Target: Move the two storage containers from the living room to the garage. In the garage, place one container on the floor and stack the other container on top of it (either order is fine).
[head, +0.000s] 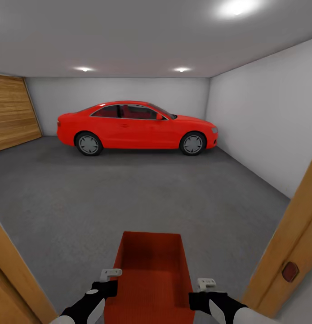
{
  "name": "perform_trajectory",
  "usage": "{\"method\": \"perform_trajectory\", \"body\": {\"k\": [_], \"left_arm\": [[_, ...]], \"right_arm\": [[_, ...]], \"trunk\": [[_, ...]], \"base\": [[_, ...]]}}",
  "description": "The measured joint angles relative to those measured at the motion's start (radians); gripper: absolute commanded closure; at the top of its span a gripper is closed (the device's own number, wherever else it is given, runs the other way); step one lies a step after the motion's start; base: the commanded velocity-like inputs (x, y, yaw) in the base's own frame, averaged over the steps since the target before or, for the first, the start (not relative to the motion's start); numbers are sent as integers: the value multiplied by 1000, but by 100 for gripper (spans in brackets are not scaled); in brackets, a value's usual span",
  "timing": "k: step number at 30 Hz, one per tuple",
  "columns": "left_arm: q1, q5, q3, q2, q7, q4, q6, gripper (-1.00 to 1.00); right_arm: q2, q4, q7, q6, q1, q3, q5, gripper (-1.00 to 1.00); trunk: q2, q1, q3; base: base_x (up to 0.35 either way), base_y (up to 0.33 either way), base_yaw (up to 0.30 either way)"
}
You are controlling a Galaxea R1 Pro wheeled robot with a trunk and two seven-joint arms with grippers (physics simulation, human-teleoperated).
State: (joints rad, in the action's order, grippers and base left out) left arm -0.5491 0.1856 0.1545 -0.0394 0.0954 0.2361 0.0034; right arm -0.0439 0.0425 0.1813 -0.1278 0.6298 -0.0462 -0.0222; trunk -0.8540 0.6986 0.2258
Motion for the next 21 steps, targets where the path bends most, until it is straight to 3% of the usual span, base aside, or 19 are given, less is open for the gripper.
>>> {"method": "perform_trajectory", "body": {"k": [21], "left_arm": [[0,0,0,0,0,0,0,100]], "right_arm": [[0,0,0,0,0,0,0,100]], "trunk": [[0,0,0]], "base": [[242,0,0]]}}
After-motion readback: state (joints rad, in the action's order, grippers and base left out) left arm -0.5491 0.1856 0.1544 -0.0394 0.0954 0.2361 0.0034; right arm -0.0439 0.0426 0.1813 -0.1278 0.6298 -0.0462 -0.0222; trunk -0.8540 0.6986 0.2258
